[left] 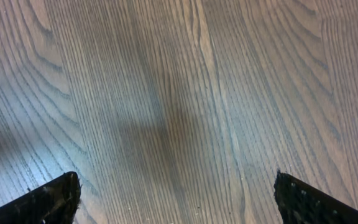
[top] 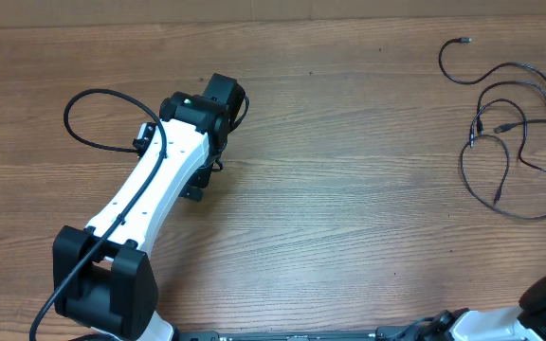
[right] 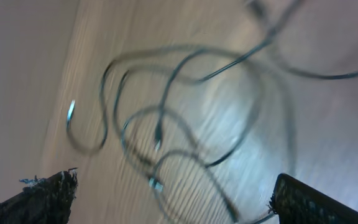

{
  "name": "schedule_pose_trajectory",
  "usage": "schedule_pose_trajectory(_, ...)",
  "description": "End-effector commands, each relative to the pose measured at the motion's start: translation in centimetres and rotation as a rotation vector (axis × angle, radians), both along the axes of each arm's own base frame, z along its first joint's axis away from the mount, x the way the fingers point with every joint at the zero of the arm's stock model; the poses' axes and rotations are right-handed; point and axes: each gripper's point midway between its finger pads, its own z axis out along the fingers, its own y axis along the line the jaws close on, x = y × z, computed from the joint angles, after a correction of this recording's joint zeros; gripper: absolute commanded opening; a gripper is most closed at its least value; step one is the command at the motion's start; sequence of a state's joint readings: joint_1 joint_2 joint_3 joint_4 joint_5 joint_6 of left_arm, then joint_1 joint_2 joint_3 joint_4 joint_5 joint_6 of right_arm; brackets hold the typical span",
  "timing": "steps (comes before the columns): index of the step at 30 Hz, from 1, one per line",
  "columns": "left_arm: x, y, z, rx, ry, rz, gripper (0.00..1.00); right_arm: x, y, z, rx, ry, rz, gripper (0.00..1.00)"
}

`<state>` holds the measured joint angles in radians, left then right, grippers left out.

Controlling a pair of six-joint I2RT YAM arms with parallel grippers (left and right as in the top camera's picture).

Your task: Untangle cables

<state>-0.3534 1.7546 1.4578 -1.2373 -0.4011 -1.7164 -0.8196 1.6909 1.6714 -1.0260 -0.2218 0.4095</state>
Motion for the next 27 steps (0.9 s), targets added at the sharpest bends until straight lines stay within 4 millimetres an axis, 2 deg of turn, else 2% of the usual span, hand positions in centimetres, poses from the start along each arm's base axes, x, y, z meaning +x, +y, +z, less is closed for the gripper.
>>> schedule_pose_trajectory(1, 0.2, 0.0, 0.4, 0.016, -0.007, -0.020, 1.00, 3.9, 5.1, -0.6, -0.007, 0.015, 0.247, 1.00)
schedule_pose_trajectory(5, 0.2, 0.0, 0.4, 0.016, -0.006, -0.020, 1.00, 7.4, 11.7, -2.3, 0.027, 0.055, 0.419, 1.00)
schedule_pose_trajectory(10, 0.2, 0.0, 0.4, 0.016, -0.006, -0.020, 0.99, 9.0, 19.3, -5.2, 0.103, 0.151, 0.581, 1.00)
schedule_pose_trajectory(14, 0.2, 0.0, 0.3, 0.016, -0.006, -0.020, 1.00, 10.1, 24.6, -5.8, 0.098, 0.168, 0.711, 1.00)
schedule_pose_trajectory(17, 0.2, 0.0, 0.4, 0.016, -0.007, -0.020, 1.00, 10.3, 27.6, -5.8, 0.093, 0.172, 0.780, 1.00)
schedule_pose_trajectory(19, 0.2, 0.0, 0.4, 0.016, -0.006, -0.020, 0.99, 10.3, 29.1, -5.8, 0.090, 0.174, 0.816, 1.00)
schedule_pose_trajectory(22, 0.2, -0.1, 0.4, 0.016, -0.006, -0.020, 1.00, 10.2, 30.2, -5.8, 0.088, 0.175, 0.841, 1.00)
schedule_pose_trajectory(27, 0.2, 0.0, 0.4, 0.016, -0.006, -0.020, 1.00, 10.2, 30.4, -5.8, 0.087, 0.176, 0.846, 1.00)
